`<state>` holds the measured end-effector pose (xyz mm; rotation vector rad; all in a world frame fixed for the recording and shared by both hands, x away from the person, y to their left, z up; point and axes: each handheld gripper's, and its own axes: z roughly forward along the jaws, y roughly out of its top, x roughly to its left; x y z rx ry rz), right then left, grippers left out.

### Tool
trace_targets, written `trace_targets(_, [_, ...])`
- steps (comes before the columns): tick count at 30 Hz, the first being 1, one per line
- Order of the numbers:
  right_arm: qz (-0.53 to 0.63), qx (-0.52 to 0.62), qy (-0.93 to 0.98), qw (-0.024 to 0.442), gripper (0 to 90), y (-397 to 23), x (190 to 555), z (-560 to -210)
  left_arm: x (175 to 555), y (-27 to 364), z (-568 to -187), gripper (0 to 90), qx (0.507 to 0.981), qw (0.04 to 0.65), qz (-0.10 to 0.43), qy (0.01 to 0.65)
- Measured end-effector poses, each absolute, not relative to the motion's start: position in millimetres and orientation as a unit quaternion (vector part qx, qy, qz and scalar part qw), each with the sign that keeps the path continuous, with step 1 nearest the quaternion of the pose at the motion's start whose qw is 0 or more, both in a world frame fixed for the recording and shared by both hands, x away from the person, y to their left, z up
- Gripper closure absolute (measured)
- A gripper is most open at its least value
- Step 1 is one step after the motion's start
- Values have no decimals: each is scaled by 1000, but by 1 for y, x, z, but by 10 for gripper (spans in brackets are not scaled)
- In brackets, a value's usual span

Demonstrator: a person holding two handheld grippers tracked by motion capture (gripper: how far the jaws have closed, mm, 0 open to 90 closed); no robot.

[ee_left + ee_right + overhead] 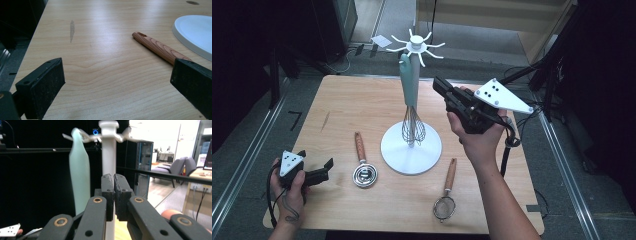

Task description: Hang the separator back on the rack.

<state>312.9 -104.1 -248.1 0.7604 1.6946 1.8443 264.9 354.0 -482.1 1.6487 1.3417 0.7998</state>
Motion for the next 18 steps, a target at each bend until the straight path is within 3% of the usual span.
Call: trace_targets(18, [631,355,646,241,821,-127,311,-319,265,354,-482,0,657,422,321,536])
